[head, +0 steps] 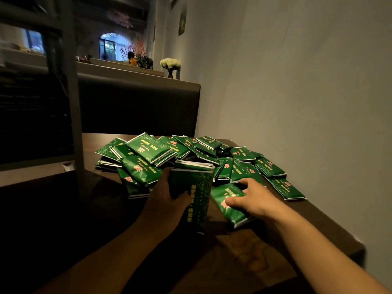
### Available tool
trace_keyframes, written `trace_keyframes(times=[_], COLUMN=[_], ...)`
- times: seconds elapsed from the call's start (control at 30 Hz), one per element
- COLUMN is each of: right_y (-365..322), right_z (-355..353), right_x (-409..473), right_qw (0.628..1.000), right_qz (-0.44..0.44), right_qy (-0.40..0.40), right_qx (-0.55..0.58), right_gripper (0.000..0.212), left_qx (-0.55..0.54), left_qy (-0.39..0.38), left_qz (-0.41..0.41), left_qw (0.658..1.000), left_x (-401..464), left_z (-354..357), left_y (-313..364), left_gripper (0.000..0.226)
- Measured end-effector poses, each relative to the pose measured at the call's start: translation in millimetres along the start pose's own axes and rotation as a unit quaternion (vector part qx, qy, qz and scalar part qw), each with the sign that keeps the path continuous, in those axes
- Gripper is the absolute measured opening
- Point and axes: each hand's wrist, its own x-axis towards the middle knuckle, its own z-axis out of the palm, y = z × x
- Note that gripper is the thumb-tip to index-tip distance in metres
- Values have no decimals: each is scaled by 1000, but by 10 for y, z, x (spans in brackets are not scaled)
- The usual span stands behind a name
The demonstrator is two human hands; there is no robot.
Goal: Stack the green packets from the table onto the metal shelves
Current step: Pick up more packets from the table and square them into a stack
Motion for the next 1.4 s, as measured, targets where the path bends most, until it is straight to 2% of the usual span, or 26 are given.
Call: trace_keyframes(times=[0.07, 0.2, 0.27, 0.3, 0.4, 0.47, 0.53, 0.6, 0.7, 0.8, 0.9, 0.97, 1.03, 1.1, 1.23, 1.33, 1.4], right_y=[-54, -273, -395, -446, -520, -519, -463, -412, -422, -467, -486, -487, -484, -499, -494, -516, -503], right_z=[59, 226, 307, 348, 535, 626, 656, 659, 665, 700, 723, 731, 755, 785, 815, 790, 773], right_x=[-27, -107, -167, -190, -203, -190, -204, -213, -289, -321, -327, -311, -278, -258, -233, -289, -344], right_qw=[995, 965, 947, 940, 914, 892, 863, 859, 888, 885, 881, 887, 894, 902, 911, 912, 916], right_qz=[-45, -126, -154, -159, -140, -117, -128, -157, -255, -272, -284, -279, -262, -240, -227, -218, -212], right_qy=[0, 74, 75, 59, -8, -35, -75, -102, -67, -39, 2, 20, -10, -56, -71, -69, -65], right_qx=[87, 216, 272, 296, 382, 436, 483, 476, 376, 375, 378, 367, 363, 354, 338, 340, 334], right_gripper=[68, 41, 20, 16, 18, 49, 63, 66, 71, 77, 65, 55, 49, 48, 47, 46, 52], left_qx=[-6, -30, -35, -31, -3, 16, 42, 39, 12, -14, -23, -17, -11, -18, -27, -15, -8], left_qy=[18, 53, 60, 62, 68, 79, 91, 74, 39, 51, 69, 55, 29, 14, 17, 43, 54], left_qz=[10, 29, 34, 39, 42, 41, 40, 43, 43, 47, 28, 10, -19, -52, -79, -74, -79], left_qw=[1000, 998, 997, 997, 997, 996, 994, 996, 998, 998, 997, 998, 999, 998, 996, 996, 995], left_x=[-19, -41, -35, -27, -7, 24, 45, 51, 33, 18, -4, -8, 3, 14, 16, 17, 0], left_z=[13, 4, -4, -6, 12, 24, 21, 37, 66, 65, 43, 54, 67, 63, 79, 73, 69], left_y=[18, 78, 92, 86, 52, -8, -61, -69, -16, 4, -4, -33, -60, -74, -77, -41, -40], left_gripper=[36, 41, 43, 44, 46, 51, 60, 57, 53, 71, 78, 71, 65, 67, 71, 50, 42])
